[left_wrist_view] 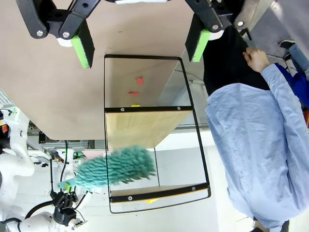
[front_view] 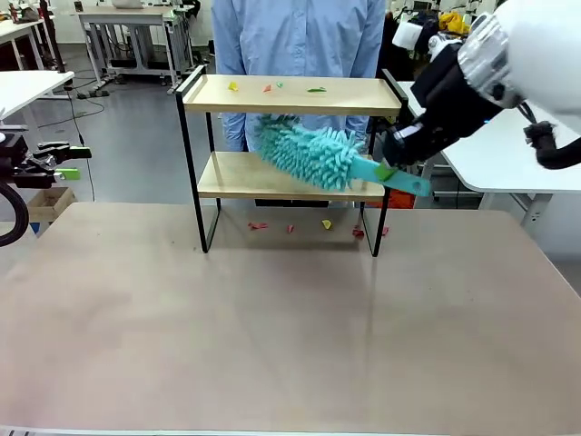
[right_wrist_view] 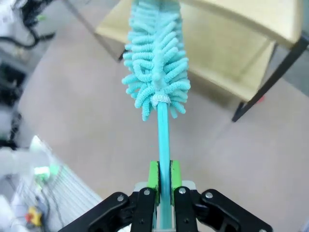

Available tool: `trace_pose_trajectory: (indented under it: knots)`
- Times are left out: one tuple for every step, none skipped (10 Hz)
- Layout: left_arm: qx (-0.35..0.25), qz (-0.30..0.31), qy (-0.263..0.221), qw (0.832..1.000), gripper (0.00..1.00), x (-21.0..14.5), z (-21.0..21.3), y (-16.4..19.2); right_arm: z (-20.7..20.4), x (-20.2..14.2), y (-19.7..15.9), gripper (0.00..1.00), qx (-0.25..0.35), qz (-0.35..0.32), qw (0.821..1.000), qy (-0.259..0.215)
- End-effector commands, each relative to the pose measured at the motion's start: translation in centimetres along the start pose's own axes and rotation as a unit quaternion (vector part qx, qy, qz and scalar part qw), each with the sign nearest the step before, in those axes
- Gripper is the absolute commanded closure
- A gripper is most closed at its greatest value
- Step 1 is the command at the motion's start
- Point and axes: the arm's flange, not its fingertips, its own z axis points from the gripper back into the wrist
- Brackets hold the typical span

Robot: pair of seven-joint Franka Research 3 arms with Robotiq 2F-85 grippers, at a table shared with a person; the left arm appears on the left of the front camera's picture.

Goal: Clean the shelf.
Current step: Clean the specific section of the Shelf indicated by the human with the Duster.

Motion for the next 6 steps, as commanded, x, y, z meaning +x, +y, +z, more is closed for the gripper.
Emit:
trace_pose_trajectory:
  knots:
    - [-0.001,-0.005,0.000,1.000,0.00,0.3,-0.1,0.0,2.0,-1.8,-0.4,0.88,0.033,0.091,0.994,0.041]
    - [-0.001,-0.005,0.000,1.000,0.00,0.3,-0.1,0.0,2.6,-2.8,-0.4,0.88,0.045,0.128,0.989,0.055]
    - [-0.001,-0.005,0.000,1.000,0.00,0.3,-0.1,0.0,3.1,-4.0,-0.6,0.88,0.062,0.154,0.984,0.071]
    - [-0.001,-0.005,0.000,1.000,0.00,0.3,-0.1,0.0,3.7,-5.2,-0.8,0.88,0.069,0.173,0.978,0.095]
    - [-0.001,-0.005,0.000,1.000,0.00,0.3,-0.1,0.0,4.8,-6.8,-0.8,0.88,0.080,0.196,0.970,0.123]
    - [-0.001,-0.005,0.000,1.000,0.00,0.3,-0.1,0.0,6.0,-8.2,-1.0,0.88,0.074,0.215,0.963,0.148]
